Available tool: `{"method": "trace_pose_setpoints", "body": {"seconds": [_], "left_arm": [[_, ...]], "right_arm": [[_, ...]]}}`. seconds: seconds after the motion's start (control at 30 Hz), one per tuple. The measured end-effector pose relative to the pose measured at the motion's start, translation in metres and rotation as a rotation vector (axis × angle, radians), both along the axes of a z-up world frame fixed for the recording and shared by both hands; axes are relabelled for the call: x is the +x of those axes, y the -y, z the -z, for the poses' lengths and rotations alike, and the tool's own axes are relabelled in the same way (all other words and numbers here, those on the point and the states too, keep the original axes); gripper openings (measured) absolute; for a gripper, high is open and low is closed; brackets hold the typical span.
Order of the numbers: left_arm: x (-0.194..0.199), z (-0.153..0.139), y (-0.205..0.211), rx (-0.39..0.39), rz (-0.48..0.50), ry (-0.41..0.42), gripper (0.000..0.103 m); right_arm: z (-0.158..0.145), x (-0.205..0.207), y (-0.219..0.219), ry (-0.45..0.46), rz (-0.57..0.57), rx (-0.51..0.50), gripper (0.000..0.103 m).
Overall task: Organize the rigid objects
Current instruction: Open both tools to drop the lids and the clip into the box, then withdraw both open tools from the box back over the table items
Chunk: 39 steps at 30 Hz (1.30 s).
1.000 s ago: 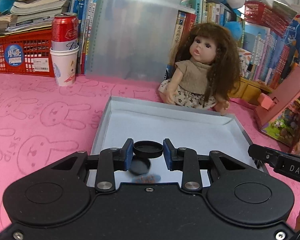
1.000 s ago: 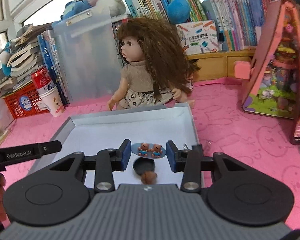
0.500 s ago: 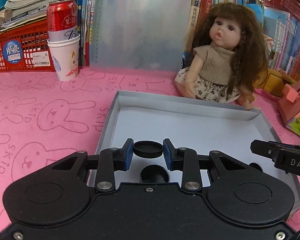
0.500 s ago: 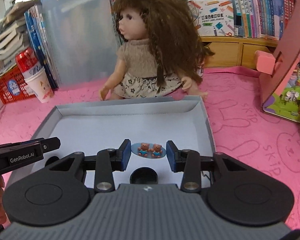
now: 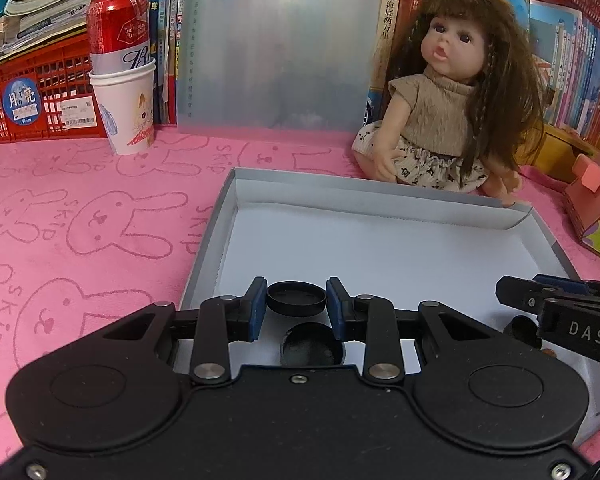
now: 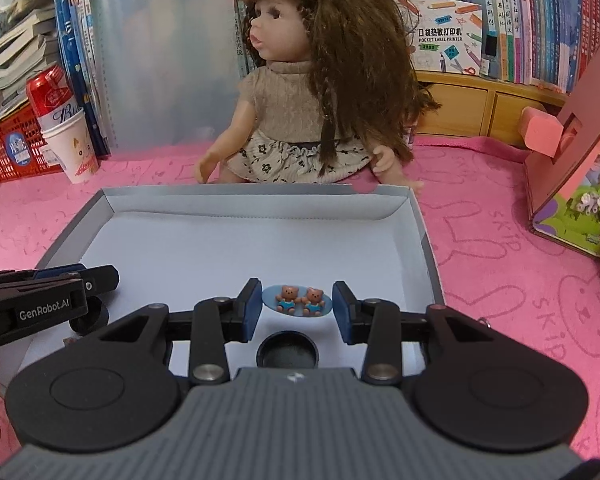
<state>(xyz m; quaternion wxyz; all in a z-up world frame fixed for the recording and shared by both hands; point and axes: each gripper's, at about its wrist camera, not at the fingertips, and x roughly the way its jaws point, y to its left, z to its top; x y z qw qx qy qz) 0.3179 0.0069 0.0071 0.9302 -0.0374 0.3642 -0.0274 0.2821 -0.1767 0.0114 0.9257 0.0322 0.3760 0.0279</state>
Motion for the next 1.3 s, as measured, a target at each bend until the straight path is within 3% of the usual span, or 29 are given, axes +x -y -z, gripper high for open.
{"method": "trace_pose_setpoints", "body": {"seconds": [0.27,0.3,0.4,0.97,1.13,1.3], "left_arm": [[-0.001,-0.002,0.001,0.005,0.001,0.003,0.031],[-0.002,-0.003,0.001,0.007,0.003,0.005,0.033],[-0.006,-0.007,0.002,0.01,0.007,0.0,0.043],[-0.041,-0.036,0.005,-0.014,0.069,0.047,0.06],[-0.061,-0.047,0.005,-0.039,0.103,0.072,0.072],[-0.083,-0.054,0.007,-0.04,0.143,0.092,0.074]], "right_arm": [[-0.001,-0.002,0.0,0.015,-0.001,0.003,0.051],[-0.002,-0.003,0.0,0.019,-0.002,0.006,0.059],[-0.004,-0.005,0.0,0.025,-0.002,0.012,0.059],[-0.034,-0.04,0.01,0.114,-0.021,0.029,0.077],[-0.038,-0.057,0.013,0.134,-0.038,0.037,0.082],[-0.042,-0.076,0.013,0.161,-0.069,0.034,0.087]]}}
